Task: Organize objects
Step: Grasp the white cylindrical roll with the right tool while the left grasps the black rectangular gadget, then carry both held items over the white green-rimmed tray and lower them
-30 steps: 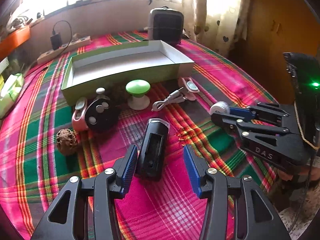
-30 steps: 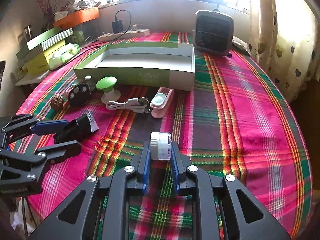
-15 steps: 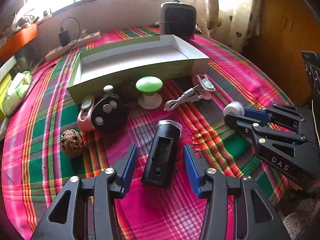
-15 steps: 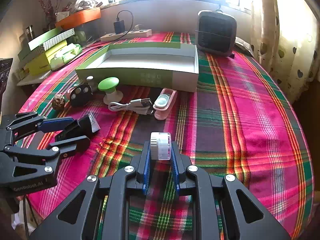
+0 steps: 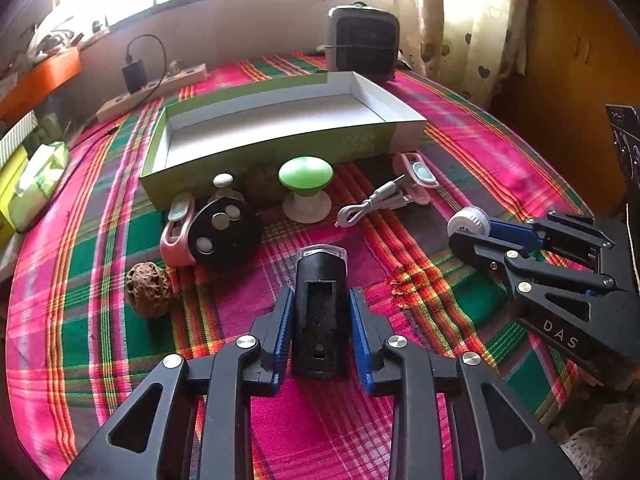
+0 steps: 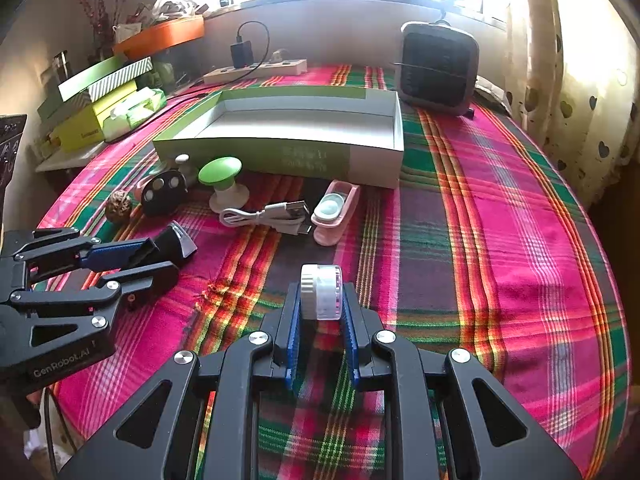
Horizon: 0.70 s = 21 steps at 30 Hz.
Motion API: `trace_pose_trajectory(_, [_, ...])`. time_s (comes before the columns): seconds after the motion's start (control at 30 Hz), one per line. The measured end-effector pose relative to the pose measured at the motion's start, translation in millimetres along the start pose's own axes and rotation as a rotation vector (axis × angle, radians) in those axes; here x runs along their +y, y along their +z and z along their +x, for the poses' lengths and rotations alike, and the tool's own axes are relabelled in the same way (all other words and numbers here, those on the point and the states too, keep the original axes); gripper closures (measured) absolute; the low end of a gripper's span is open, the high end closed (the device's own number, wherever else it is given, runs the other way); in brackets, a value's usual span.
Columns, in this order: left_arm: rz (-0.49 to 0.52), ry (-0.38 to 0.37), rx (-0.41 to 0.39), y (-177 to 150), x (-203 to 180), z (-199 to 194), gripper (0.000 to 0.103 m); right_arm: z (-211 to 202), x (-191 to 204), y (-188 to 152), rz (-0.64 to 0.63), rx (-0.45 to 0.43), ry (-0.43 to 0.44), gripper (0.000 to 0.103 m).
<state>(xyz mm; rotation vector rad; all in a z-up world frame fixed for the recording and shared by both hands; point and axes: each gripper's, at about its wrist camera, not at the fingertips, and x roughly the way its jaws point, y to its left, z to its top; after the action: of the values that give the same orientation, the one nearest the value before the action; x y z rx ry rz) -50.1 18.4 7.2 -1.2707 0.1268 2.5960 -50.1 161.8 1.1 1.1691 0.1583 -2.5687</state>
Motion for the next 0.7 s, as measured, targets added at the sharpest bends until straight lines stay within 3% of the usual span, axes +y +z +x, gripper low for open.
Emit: trace_pose_trajectory(0.7, [-0.040, -0.013, -0.027, 12, 5, -11, 0.078, -6, 5, 13, -0.011, -0.020, 0.004, 0.083])
